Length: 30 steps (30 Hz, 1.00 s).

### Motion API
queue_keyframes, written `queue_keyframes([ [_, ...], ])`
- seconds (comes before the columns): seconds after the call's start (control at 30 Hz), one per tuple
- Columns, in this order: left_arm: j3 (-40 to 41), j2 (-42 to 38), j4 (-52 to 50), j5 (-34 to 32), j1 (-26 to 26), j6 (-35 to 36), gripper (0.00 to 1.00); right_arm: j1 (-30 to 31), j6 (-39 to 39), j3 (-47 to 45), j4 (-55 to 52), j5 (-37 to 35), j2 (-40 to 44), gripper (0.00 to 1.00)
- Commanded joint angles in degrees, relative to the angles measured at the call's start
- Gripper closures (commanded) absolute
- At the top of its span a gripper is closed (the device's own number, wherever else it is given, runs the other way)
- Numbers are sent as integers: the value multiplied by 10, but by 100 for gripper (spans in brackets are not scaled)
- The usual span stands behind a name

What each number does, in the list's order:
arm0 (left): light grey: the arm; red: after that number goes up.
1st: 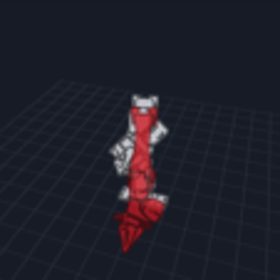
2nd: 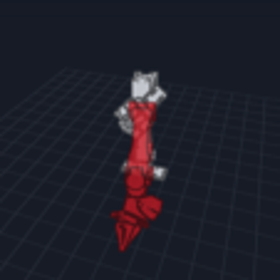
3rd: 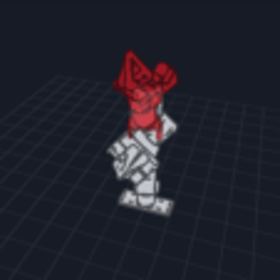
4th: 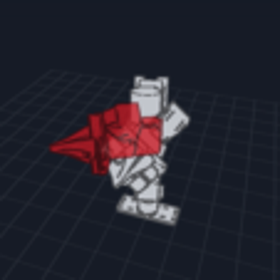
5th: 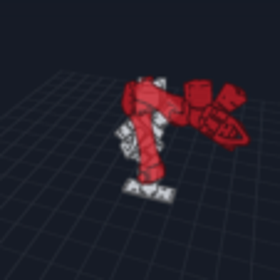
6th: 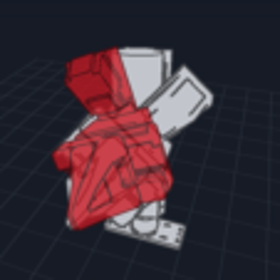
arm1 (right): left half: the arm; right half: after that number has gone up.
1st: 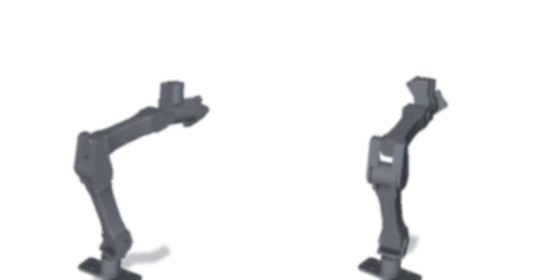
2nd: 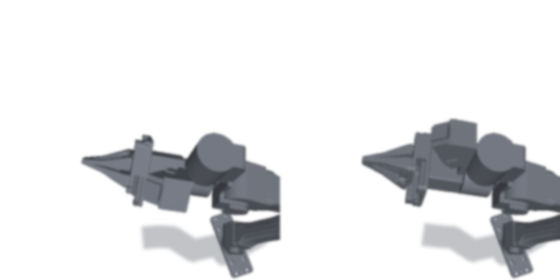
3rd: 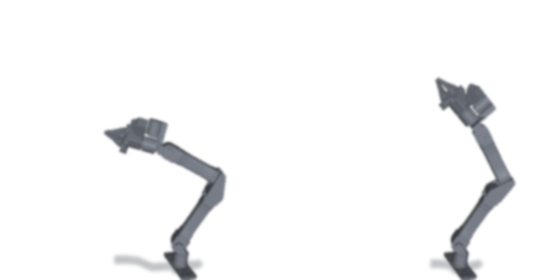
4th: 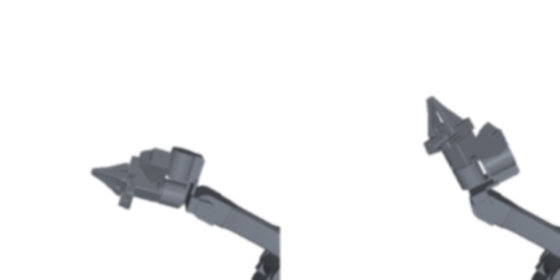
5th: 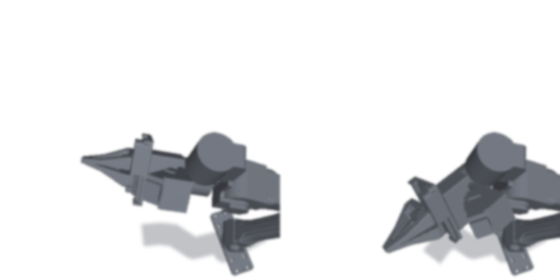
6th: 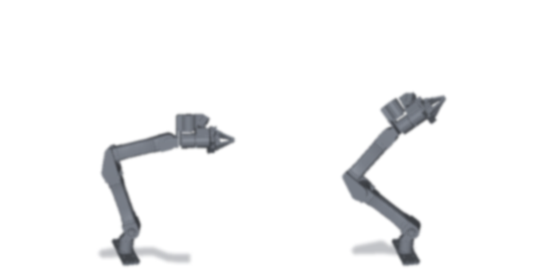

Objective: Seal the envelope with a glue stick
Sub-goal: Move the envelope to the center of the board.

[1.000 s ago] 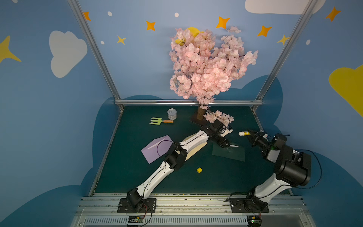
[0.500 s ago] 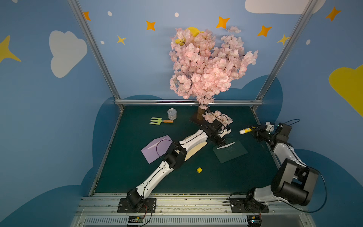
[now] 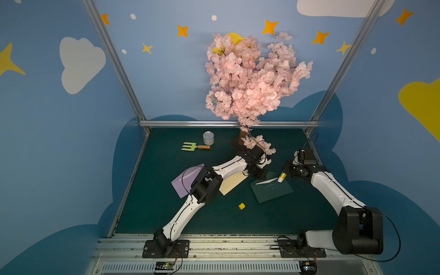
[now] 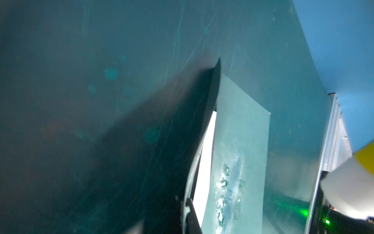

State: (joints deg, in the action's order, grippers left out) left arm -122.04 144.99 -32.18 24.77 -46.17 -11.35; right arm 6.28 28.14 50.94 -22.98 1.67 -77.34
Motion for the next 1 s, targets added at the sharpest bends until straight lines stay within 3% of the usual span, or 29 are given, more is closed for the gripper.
queue_keyframes([
  [0.0, 74, -40, 70, -19, 2, -28, 98, 55, -18, -13, 0, -122, 9, 100],
  [0.27, 186, -85, 154, -13, 0, -52, 97, 208, 7, -54, 38, -303, -5, 100],
  [0.47, 266, -115, 233, 15, -3, -70, 98, 279, 73, -81, 47, -398, -24, 100],
  [0.6, 314, -136, 267, 26, -7, -61, 98, 298, 112, -106, 81, -423, -11, 100],
  [0.77, 357, -158, 306, 40, -11, -50, 97, 301, 174, -203, 203, -450, 46, 100],
  [0.9, 363, -162, 307, 39, -16, -50, 98, 300, 140, -283, 355, -431, 95, 100],
  [0.97, 365, -166, 305, 37, -20, -51, 98, 299, 112, -331, 451, -388, 126, 100],
])
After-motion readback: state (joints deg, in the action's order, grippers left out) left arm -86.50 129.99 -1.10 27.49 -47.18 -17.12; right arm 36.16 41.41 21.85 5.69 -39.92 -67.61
